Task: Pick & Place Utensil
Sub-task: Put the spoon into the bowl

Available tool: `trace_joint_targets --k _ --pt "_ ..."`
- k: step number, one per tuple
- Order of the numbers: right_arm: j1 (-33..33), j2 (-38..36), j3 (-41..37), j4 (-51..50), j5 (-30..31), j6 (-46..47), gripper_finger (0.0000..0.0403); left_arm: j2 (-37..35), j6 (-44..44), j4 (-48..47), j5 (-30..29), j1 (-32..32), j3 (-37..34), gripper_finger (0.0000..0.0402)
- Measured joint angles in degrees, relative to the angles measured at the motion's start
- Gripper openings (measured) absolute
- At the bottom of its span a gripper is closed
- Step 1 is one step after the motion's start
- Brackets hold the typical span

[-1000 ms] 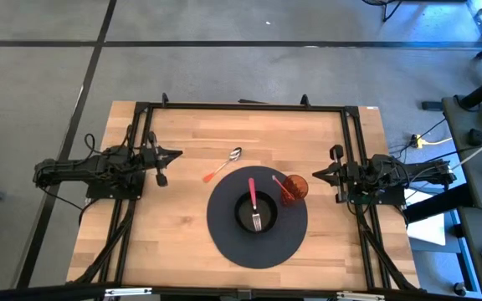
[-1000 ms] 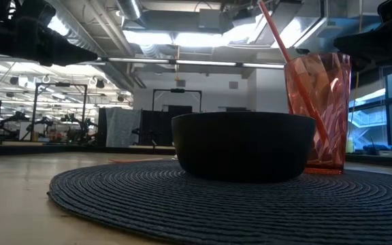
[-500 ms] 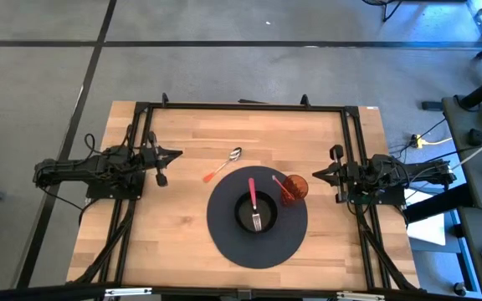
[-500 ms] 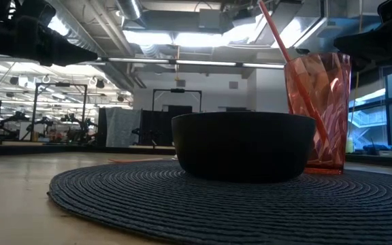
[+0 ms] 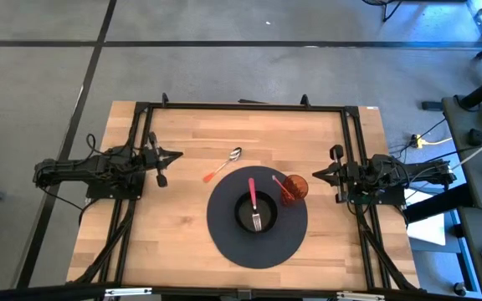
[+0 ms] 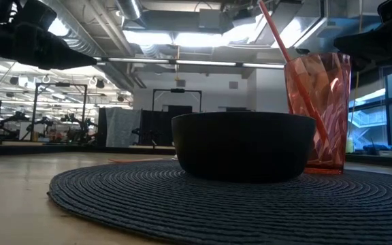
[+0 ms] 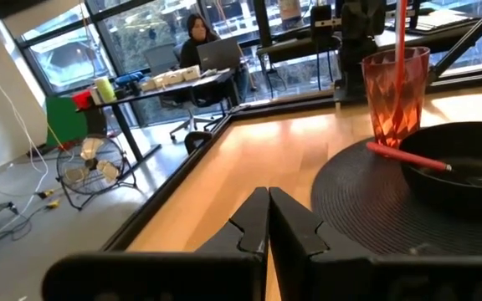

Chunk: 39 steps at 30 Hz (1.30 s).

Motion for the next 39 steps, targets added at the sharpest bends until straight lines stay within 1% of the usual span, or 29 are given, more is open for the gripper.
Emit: trace_joint_targets --k 5,13,26,39 --pt "-0.01 -0.02 0.0 0.11 0.01 -1.11 0.0012 0.0 1.48 1.34 0.0 0.01 0.0 0.0003" --pt "0.0 0.0 0.0 0.13 0.0 0.18 0.0012 0.0 0.6 1.98 0.0 -0.01 0.0 0.0003" --pt "-0.01 -0.02 0.01 0.17 0.02 -0.89 0.0012 0.0 2.11 3.54 -0.17 -0.01 0.0 0.0003" --pt "0.0 -0.02 0.02 0.0 0.0 -0.51 0.0012 0.0 1.51 4.31 -0.2 -0.01 0.0 0.0003"
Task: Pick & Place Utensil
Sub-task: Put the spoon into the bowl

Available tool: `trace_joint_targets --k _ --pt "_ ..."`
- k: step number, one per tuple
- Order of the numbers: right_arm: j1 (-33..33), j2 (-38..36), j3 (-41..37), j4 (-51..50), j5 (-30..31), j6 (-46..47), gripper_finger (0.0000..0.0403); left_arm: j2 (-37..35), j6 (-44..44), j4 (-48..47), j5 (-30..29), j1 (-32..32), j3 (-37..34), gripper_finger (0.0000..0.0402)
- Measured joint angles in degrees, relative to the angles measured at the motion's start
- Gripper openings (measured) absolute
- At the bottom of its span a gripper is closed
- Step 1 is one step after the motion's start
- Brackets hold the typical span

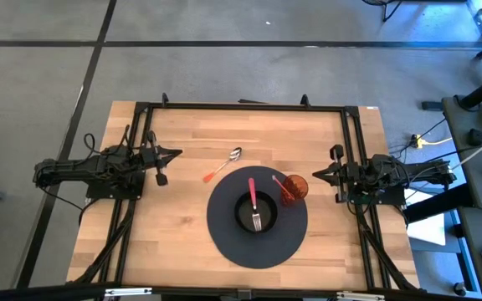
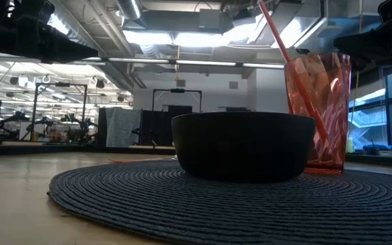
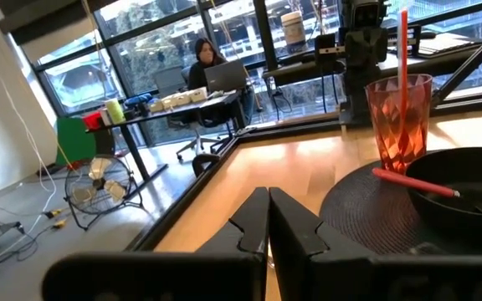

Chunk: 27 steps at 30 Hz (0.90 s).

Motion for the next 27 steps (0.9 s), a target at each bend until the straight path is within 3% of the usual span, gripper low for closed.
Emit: trace_joint_targets --k 13,27 --pt "0.0 0.0 0.0 0.0 0.0 -0.37 0.0012 0.0 -1.8 1.63 0.0 0.0 0.06 0.0003" --pt "-0.02 0.01 -0.02 0.0 0.0 -0.39 0.0012 0.0 -9.61 1.98 1.07 0.0 0.08 0.0003"
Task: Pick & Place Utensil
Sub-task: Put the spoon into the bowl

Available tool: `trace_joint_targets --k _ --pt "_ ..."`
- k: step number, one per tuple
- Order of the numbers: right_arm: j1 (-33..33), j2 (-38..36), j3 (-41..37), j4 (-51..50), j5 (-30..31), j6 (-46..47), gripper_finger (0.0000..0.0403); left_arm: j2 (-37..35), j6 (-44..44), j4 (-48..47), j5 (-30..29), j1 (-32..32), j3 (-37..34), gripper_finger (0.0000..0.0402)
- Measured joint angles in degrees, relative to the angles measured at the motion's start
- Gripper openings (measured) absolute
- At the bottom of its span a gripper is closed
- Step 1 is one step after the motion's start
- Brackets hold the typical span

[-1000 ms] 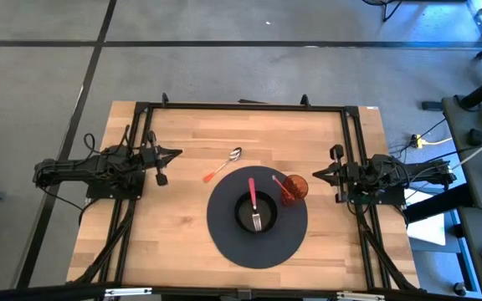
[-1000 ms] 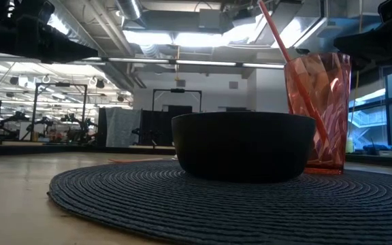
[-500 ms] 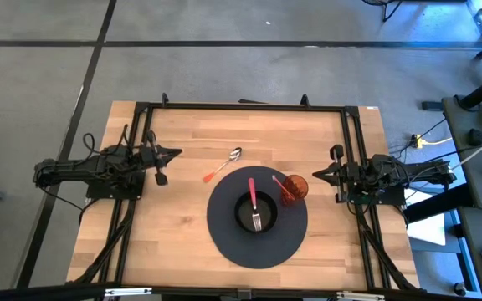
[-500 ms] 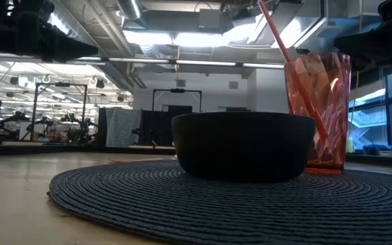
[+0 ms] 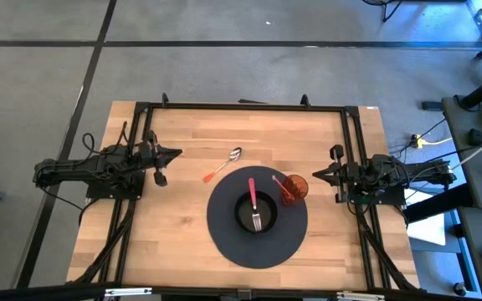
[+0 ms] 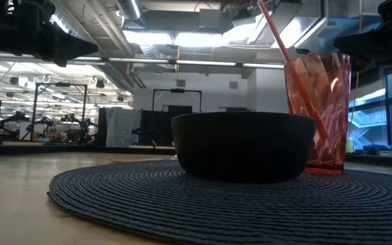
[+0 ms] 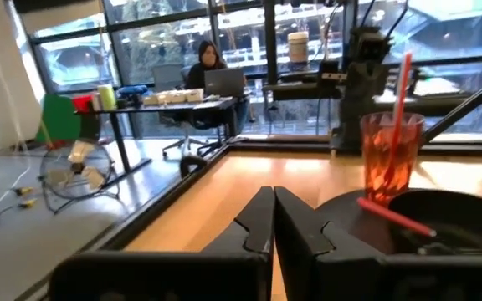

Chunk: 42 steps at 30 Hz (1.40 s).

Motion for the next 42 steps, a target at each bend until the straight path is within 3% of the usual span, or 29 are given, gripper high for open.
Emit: trace_joint_targets --k 7,12,15,19,24,33,42 --pt "0.01 0.01 0.02 -0.02 0.0 0.0 0.0012 1.29 -3.59 5.21 1.73 -0.04 0.01 0.0003" --pt "0.02 -0.02 0.02 -0.04 -0.02 0.76 0.0012 5.27 -3.49 15.77 8.19 -0.06 0.16 0.0003" --pt "0.0 0.01 0.02 -0.04 0.0 0.74 0.0012 9.82 -4.3 15.04 5.65 -0.04 3.16 0.0003" --pt "0.02 -0.01 0.02 -0.04 -0.02 0.87 0.0012 19.22 -6.17 9.8 0.28 -0.04 10.15 0.0003" --pt "0.01 0.0 0.02 -0.04 -0.02 0.99 0.0012 34.57 -9.1 5.74 -0.42 -0.2 21.11 0.0003" --pt "0.02 -0.02 0.02 -0.09 -0.02 1.09 0.0012 64.19 -12.33 -16.92 -5.01 -0.39 43.12 0.0003" --pt "0.0 0.0 0.02 -0.12 -0.04 1.36 0.0012 82.6 -14.88 -22.05 -4.9 0.59 50.85 0.002"
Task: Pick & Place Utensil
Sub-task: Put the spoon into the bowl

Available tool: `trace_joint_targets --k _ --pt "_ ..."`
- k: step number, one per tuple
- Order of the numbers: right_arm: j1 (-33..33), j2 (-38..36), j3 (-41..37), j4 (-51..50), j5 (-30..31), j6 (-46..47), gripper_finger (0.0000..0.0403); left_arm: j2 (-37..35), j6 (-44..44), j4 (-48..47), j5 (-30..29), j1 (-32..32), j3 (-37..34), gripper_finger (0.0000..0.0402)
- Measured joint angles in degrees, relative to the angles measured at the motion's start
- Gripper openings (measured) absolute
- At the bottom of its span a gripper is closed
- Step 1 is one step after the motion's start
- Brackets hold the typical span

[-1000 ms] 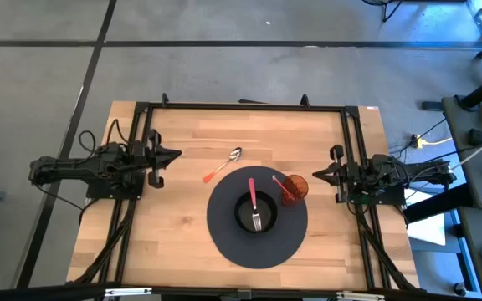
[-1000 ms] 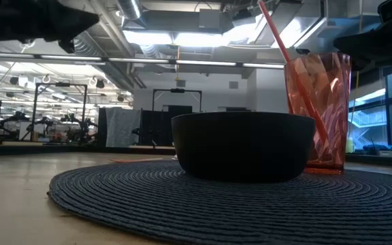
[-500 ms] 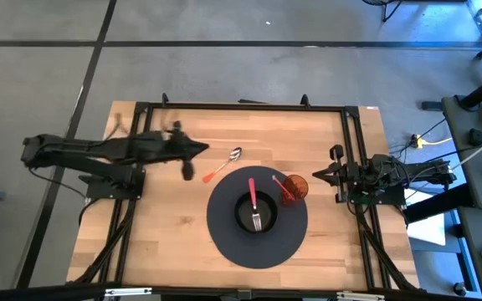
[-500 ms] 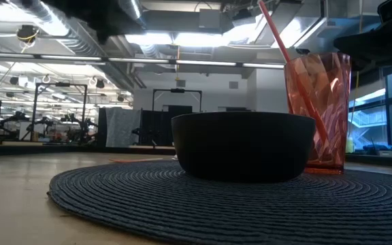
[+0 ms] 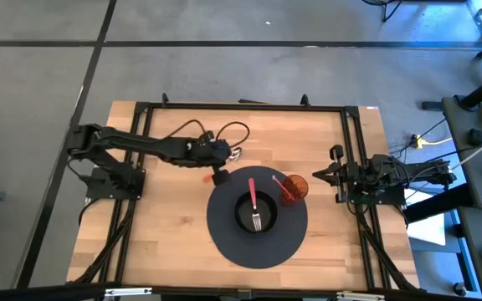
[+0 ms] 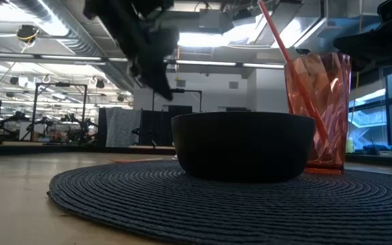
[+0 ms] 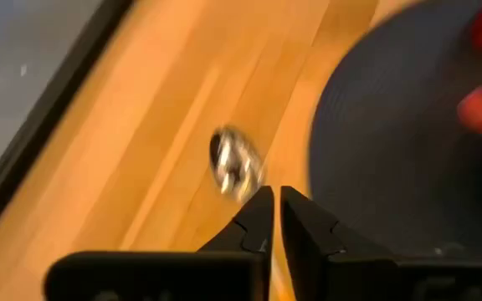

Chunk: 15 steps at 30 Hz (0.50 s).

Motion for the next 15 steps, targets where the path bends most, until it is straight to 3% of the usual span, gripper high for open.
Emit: trace_joint_targets --k 6,15 --pt "0.01 -0.01 0.0 -0.01 -0.02 0.02 0.0012 4.11 -2.79 -6.99 0.6 2.47 0.39 0.0086" --pt "0.0 -0.01 0.0 0.07 -0.09 1.7 0.0012 8.42 -2.72 -7.75 8.86 2.9 -0.2 0.0212"
